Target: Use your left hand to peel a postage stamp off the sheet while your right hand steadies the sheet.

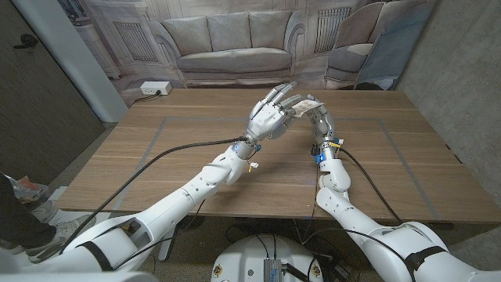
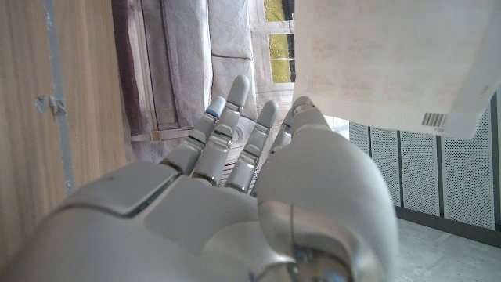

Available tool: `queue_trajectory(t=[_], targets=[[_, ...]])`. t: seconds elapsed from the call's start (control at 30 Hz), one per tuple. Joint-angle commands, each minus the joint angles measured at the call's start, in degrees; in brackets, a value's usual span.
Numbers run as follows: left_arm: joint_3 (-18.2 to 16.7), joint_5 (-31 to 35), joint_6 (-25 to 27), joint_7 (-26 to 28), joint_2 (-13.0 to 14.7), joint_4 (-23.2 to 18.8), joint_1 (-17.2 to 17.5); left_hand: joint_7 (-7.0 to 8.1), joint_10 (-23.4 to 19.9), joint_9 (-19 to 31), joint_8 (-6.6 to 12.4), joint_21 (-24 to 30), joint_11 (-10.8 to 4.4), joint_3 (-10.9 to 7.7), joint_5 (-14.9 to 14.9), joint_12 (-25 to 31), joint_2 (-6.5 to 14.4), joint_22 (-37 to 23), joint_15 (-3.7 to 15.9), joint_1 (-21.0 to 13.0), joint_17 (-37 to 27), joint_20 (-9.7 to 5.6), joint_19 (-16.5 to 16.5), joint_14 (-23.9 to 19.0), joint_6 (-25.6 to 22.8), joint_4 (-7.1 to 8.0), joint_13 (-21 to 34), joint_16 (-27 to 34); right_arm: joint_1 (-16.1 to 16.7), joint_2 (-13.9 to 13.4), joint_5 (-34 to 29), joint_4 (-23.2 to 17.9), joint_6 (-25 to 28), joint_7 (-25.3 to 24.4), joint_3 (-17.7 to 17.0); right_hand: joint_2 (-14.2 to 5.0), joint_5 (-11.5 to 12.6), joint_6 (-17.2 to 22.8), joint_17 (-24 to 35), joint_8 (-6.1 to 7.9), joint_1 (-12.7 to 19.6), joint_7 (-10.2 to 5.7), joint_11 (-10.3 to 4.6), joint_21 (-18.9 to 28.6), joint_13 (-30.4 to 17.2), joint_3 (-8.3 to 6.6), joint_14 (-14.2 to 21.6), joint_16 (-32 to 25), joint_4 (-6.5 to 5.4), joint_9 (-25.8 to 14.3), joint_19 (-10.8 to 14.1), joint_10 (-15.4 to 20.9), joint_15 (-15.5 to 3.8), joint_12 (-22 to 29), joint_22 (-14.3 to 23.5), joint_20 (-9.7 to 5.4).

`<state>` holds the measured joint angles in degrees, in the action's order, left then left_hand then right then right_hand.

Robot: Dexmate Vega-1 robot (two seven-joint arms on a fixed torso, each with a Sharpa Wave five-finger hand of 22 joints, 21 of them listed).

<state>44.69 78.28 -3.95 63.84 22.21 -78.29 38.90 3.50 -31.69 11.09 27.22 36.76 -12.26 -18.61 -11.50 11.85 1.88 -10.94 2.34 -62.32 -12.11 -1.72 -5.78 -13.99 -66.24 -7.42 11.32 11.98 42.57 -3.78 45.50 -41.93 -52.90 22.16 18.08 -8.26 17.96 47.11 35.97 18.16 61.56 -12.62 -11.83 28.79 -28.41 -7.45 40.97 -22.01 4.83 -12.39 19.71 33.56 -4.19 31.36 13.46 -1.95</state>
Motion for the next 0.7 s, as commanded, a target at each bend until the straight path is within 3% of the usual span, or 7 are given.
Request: queue_trajectory(t=[0.03,0.23,0.5,0.7], targets=[[8.2,-9.0,2.9,-0.1,3.7,-0.3,-4.9,3.47,0.3,0.1,0.29,0.0,-0.10,-0.52,-0.1,-0.1,-0.2,-0.1,9.28,0.1,-0.3,-0.09,0.1,0.5,-3.3,0.01,0.2,-0.1,-1.5,0.9,-0.2,4.6,-1.1,-0.6,-0.4,0.22,-0.5,5.9,0.4,2.14,0.7,0.22,0.19,0.8,-0.4,0.32,0.4,-0.4,0.83,-0.5,0.0,2.1,-8.47,0.7,0.3,-0.50],[10.9,-11.4,3.3,0.0,4.6,0.3,-6.8,3.61,0.4,0.2,0.32,0.0,-0.08,-0.53,0.0,-0.2,-0.3,-0.1,9.26,0.2,-0.3,-0.02,0.2,0.5,-3.4,0.06,0.2,-0.1,-2.2,1.8,0.7,6.2,-1.4,0.1,-1.0,0.46,-0.6,11.4,0.3,4.92,1.4,0.43,0.06,1.4,-0.8,0.39,1.7,-0.3,1.44,-1.5,0.2,3.5,-8.64,1.6,0.3,-0.99],[11.4,-10.1,2.8,0.2,4.3,1.5,-7.5,3.55,0.4,0.2,0.25,0.0,-0.08,-0.58,0.0,-0.2,-0.3,-0.1,9.28,0.4,-0.3,0.05,0.4,0.5,-3.5,0.12,0.2,-0.1,-2.6,2.4,1.4,6.9,-0.9,0.2,-1.5,0.54,-0.5,12.9,0.4,5.86,1.5,0.50,0.35,1.8,-1.1,0.45,2.7,-0.5,1.61,-1.9,0.4,4.9,-9.01,2.3,0.4,-1.21],[12.0,-11.2,1.7,-0.2,4.3,2.3,-8.4,3.64,0.4,0.1,0.20,0.1,-0.09,-0.65,0.0,-0.2,-0.4,-0.1,9.31,0.5,-0.3,0.09,0.4,0.5,-3.5,0.16,0.2,-0.1,-1.4,1.8,-0.9,3.8,-0.1,-5.1,-0.8,0.52,-0.4,14.3,0.5,6.88,2.1,1.52,0.51,2.4,-1.6,0.39,3.5,-0.6,1.97,-2.3,0.5,7.4,-9.44,3.3,0.4,-2.60]])
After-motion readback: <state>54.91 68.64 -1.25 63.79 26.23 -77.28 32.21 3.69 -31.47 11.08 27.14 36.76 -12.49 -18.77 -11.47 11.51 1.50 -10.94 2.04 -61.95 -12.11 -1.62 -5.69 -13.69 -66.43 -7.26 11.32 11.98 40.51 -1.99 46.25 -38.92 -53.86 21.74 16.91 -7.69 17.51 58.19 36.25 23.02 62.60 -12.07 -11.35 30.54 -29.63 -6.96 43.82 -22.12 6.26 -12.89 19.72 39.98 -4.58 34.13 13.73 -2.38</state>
